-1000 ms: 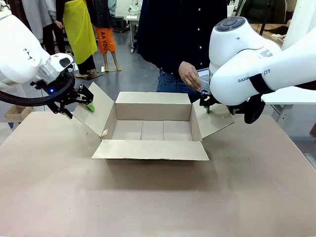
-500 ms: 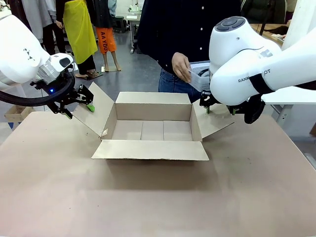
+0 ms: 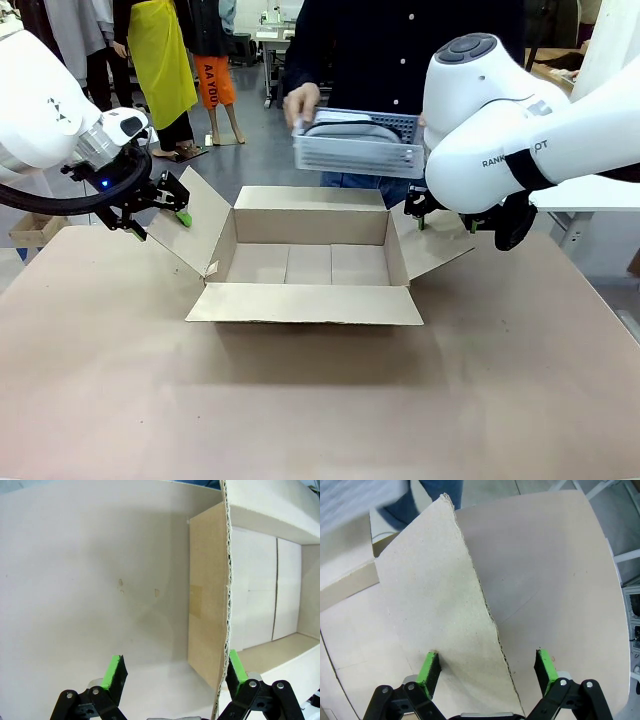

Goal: Pack the gift set into the box.
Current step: Lift both hands away from the flaps of the Package Box.

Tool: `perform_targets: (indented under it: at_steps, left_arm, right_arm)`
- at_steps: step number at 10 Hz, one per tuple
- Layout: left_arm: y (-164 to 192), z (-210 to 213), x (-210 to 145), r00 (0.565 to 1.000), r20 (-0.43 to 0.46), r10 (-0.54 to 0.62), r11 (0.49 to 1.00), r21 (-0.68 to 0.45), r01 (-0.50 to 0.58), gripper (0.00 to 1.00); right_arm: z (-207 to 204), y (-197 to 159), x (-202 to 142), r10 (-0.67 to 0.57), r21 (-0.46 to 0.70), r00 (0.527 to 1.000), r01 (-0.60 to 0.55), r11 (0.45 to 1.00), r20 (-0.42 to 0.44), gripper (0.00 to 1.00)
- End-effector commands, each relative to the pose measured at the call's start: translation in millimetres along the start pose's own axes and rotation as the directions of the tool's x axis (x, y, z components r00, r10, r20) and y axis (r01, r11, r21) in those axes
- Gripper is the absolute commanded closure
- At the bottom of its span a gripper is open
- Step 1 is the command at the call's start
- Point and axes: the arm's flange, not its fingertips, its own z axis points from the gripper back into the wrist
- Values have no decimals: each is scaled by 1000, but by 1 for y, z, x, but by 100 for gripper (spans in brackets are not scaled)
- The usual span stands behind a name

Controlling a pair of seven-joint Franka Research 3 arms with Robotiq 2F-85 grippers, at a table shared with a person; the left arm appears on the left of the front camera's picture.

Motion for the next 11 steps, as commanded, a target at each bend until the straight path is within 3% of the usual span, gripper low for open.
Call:
perform_targets:
  at_steps: [1, 11]
  left_arm:
    - [-1, 2, -1, 1000, 2, 13, 1000, 12, -13, 0]
    - [-1, 2, -1, 1000, 2, 13, 1000, 12, -13, 0]
  right_arm:
    - [4, 0, 3, 4, -10, 1000, -4, 1000, 5, 0]
    - [4, 0, 3, 4, -10, 1000, -4, 1000, 5, 0]
